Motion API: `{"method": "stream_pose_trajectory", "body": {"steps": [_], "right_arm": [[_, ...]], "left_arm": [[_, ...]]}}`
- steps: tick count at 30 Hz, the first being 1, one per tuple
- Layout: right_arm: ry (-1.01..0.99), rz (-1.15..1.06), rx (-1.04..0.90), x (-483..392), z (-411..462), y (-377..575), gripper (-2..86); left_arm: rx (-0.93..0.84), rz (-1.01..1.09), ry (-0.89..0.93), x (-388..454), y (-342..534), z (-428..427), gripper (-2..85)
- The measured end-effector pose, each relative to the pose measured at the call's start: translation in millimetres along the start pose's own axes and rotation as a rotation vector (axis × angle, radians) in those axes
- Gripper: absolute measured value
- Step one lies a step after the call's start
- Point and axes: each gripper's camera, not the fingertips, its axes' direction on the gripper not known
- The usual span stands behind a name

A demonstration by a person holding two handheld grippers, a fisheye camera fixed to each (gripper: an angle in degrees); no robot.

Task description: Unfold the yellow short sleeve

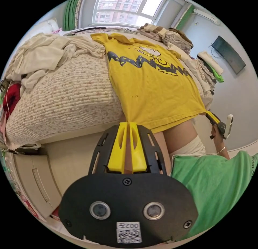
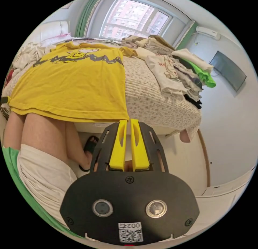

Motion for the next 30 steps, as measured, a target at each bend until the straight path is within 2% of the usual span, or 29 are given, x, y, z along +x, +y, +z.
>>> {"method": "stream_pose_trajectory", "body": {"steps": [2,5,7,9,10,13,16,18,22,23,24,25,26,30], "right_arm": [[-0.036,0.07,0.02,16,-12,-5,7.2],[0.061,0.062,0.147,12,-49,-25,10.9],[0.152,0.034,0.321,-18,-87,-47,10.7],[0.15,0.027,0.465,-42,-118,-61,9.0],[0.138,0.02,0.546,-58,-137,-69,8.0],[0.109,-0.043,0.626,-94,-167,-82,6.5],[0.037,-0.098,0.611,-115,-173,-86,6.1],[0.001,-0.149,0.547,-126,-166,-92,7.2],[-0.04,-0.175,0.349,-138,-147,-117,10.9],[-0.058,-0.17,0.334,-137,-146,-119,7.8],[-0.107,-0.168,0.324,-135,-145,-123,1.7],[-0.147,-0.167,0.315,-134,-145,-127,1.1],[-0.155,-0.164,0.312,-134,-144,-129,0.8],[-0.175,-0.173,0.334,-135,-147,-141,4.9]], "left_arm": [[0.019,-0.086,-0.045,-9,8,-1,-1.1],[0.13,-0.14,-0.183,-8,20,-15,-0.9],[0.249,-0.084,-0.186,12,19,-28,-0.9],[0.421,0.035,-0.173,57,15,-43,-0.9],[0.452,0.064,-0.179,70,14,-44,-0.9],[0.548,0.198,-0.225,134,14,-45,-0.8],[0.578,0.274,-0.268,175,30,-32,-0.5],[0.548,0.267,-0.222,186,47,-10,0.5],[0.358,0.204,-0.126,185,57,40,8.8],[0.356,0.181,-0.127,184,63,46,9.2],[0.369,0.213,-0.131,189,70,47,8.3],[0.381,0.238,-0.139,192,74,46,5.8],[0.42,0.292,-0.162,199,81,44,0.7],[0.564,0.275,-0.299,208,96,42,-0.8]]}}
